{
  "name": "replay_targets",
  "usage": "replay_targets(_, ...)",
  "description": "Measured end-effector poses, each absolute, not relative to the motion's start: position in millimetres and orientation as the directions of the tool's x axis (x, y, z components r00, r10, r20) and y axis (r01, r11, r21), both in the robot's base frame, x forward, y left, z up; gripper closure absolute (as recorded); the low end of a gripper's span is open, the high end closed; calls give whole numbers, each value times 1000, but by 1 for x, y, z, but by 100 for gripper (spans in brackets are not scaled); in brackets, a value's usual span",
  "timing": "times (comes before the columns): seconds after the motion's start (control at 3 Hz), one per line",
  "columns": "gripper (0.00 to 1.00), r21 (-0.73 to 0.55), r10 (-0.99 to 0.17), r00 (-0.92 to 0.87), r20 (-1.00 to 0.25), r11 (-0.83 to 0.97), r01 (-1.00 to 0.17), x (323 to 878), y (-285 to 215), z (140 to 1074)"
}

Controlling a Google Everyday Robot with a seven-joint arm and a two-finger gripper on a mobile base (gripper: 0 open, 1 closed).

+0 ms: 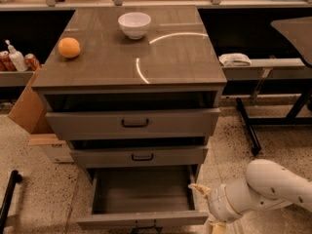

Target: Close bottom drawer

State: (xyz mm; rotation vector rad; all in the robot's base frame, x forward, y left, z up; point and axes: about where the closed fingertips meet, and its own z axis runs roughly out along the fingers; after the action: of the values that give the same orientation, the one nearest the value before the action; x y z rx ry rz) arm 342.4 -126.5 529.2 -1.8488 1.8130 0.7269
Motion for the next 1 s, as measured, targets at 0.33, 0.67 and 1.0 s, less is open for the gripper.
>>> replay_targets(0.33,0,94,-712,-35,-701,-43,-995,325,-117,464)
replay_targets(0.67,0,96,-707,-34,-707,-48,-994,325,-117,454)
replay_targets(1.0,0,104,-711,-29,-703,-63,-993,325,-116,394)
